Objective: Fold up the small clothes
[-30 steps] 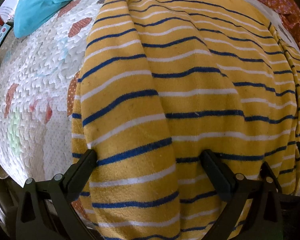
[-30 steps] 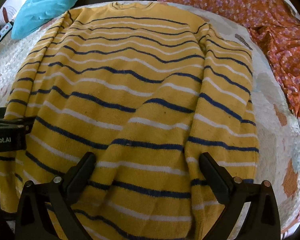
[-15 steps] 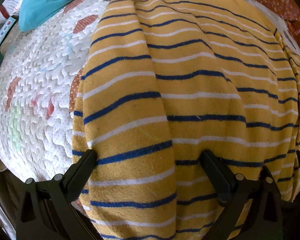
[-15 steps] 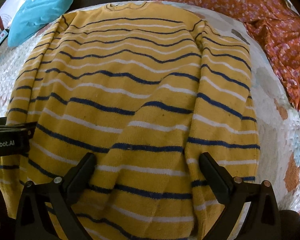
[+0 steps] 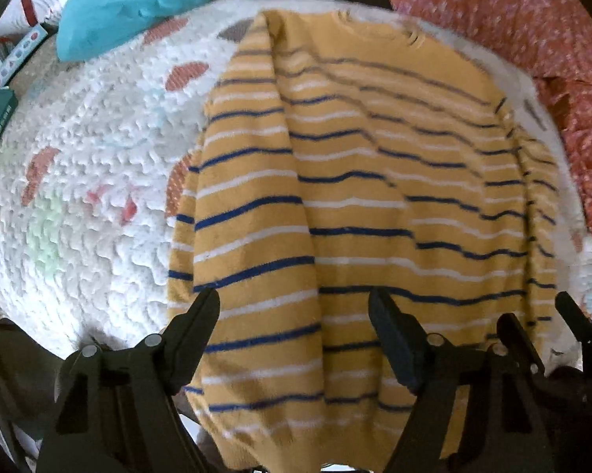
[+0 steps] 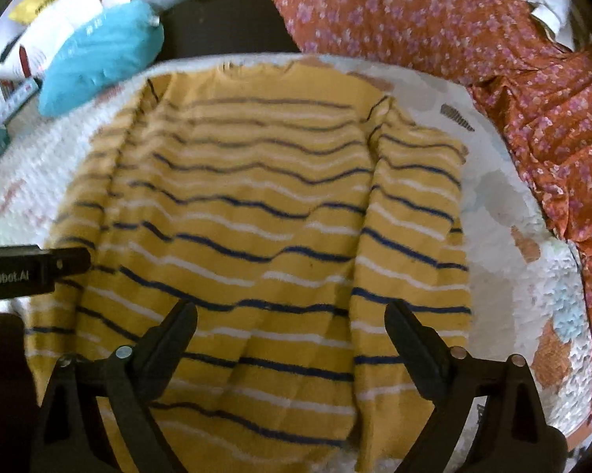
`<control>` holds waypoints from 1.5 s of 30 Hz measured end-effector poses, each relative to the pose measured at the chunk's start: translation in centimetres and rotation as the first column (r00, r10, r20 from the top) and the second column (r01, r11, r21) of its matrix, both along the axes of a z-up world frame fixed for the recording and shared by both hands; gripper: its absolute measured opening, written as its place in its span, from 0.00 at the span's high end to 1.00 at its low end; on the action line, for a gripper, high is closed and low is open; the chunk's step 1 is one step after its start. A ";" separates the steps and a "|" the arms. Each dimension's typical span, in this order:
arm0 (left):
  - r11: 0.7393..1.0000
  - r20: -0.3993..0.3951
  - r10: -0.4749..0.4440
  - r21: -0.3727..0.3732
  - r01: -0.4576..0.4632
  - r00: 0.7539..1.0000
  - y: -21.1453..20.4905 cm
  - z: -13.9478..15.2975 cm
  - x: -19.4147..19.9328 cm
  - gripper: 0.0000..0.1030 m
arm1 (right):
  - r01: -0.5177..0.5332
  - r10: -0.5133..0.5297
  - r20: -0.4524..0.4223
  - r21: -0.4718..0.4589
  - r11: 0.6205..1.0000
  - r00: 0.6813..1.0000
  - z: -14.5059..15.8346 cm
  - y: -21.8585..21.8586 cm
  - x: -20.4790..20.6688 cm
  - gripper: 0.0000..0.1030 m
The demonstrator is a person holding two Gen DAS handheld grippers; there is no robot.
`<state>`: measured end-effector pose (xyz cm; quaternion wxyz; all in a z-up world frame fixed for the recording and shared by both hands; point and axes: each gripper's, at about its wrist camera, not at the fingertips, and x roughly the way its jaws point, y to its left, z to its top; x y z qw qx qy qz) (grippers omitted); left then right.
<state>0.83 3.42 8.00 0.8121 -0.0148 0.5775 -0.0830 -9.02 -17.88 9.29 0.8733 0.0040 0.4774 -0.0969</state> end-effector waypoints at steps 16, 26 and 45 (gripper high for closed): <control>1.000 0.032 0.027 0.005 -0.028 0.999 -0.2 0.8 -5.7 0.25 | -0.003 0.008 -0.055 0.086 0.996 0.998 0.6 -0.7 -1.4 0.24; 0.963 0.046 0.265 -0.067 -0.262 0.963 8.9 1.0 -1.9 0.25 | -0.130 0.153 -0.072 0.253 0.959 0.986 1.4 2.3 3.1 0.43; 0.865 0.044 0.476 -0.203 -0.459 0.878 19.3 2.4 -3.2 0.25 | -0.274 0.380 -0.234 0.385 0.881 0.895 -4.3 14.1 8.4 0.93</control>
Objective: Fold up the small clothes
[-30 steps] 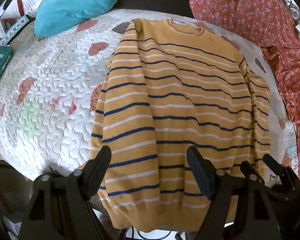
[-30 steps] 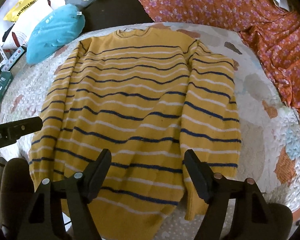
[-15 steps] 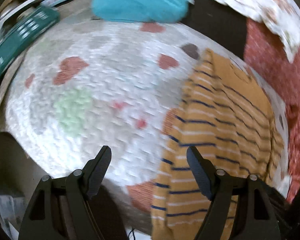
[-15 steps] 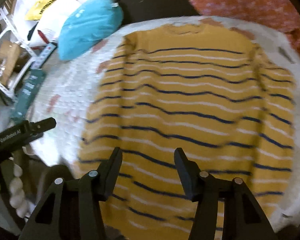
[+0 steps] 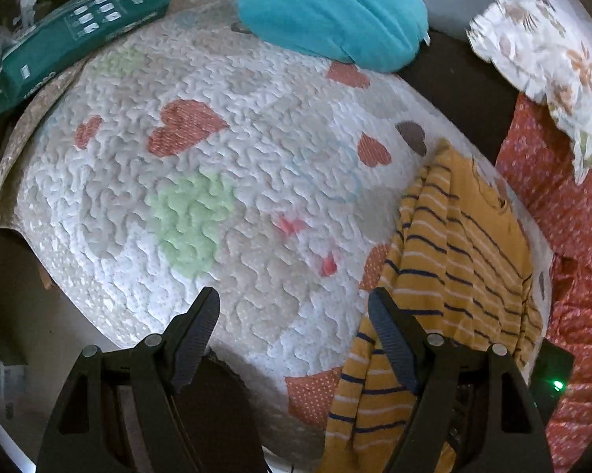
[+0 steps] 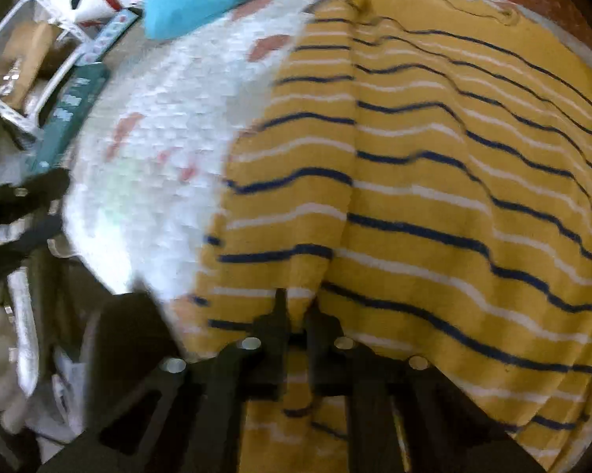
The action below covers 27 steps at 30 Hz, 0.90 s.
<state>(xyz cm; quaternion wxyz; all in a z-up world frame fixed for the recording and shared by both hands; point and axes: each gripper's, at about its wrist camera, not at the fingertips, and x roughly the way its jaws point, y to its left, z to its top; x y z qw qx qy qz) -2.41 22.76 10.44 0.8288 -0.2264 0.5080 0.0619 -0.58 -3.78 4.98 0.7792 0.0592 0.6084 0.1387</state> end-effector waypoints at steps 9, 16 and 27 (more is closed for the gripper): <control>0.991 0.066 0.127 -0.035 -0.125 0.990 6.7 2.1 -3.2 0.25 | -0.220 0.217 0.106 0.021 0.975 0.970 4.1 11.2 4.4 0.93; 0.971 0.050 0.239 -0.020 -0.238 0.970 11.4 1.7 -6.4 0.25 | -0.332 0.331 0.105 -0.007 0.943 0.938 1.9 24.7 12.0 0.93; 0.977 0.014 0.203 -0.066 -0.202 0.979 11.2 -0.2 -6.3 0.25 | -0.303 0.303 0.127 -0.023 0.953 0.944 2.6 21.4 12.2 0.65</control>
